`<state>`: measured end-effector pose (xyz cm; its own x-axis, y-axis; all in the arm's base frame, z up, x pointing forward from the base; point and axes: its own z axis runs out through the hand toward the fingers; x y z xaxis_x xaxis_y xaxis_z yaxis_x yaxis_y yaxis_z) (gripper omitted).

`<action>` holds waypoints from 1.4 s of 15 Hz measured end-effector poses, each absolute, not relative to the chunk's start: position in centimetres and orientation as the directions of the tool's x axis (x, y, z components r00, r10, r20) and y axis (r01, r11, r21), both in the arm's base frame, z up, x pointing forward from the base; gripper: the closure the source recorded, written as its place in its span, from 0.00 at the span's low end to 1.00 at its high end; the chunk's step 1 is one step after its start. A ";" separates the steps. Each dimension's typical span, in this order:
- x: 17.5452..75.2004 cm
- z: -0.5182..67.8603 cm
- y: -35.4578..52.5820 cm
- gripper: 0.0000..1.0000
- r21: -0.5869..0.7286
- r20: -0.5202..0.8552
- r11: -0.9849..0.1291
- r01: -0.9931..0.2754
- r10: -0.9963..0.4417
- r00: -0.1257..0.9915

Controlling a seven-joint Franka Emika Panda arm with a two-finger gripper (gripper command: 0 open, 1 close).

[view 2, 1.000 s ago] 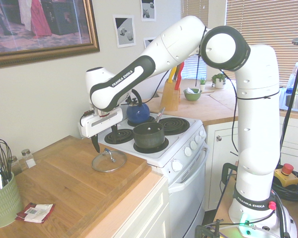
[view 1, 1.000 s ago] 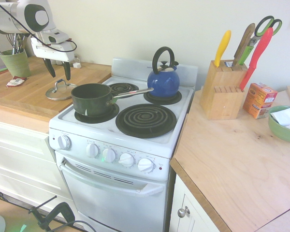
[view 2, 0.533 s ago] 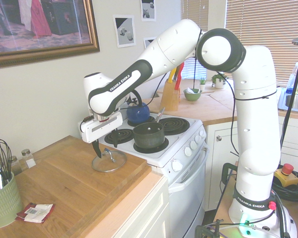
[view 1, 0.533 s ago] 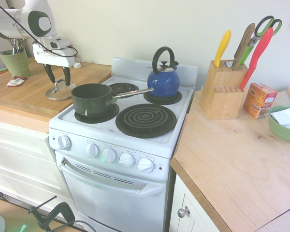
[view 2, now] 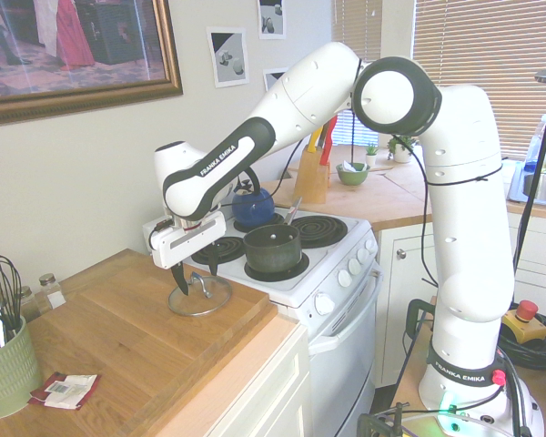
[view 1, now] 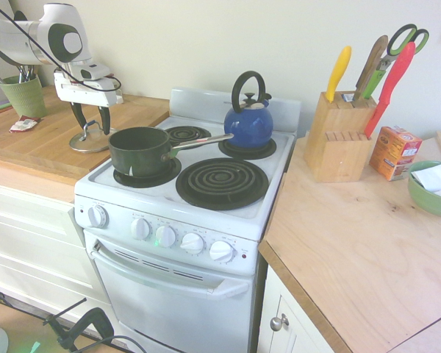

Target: Cover the lid of the pot

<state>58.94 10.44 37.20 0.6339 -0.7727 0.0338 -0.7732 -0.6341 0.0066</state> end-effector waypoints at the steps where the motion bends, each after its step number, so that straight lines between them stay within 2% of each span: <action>1: 59.0 37.2 10.6 1.00 0.005 0.035 -0.635 -0.772 -0.772 0.635; 21: 59.3 37.1 10.9 1.00 -0.006 0.040 -0.628 -0.778 -0.778 0.627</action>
<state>59.30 10.90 37.08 0.6271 -0.7779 0.0399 -0.7783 -0.6278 -0.0062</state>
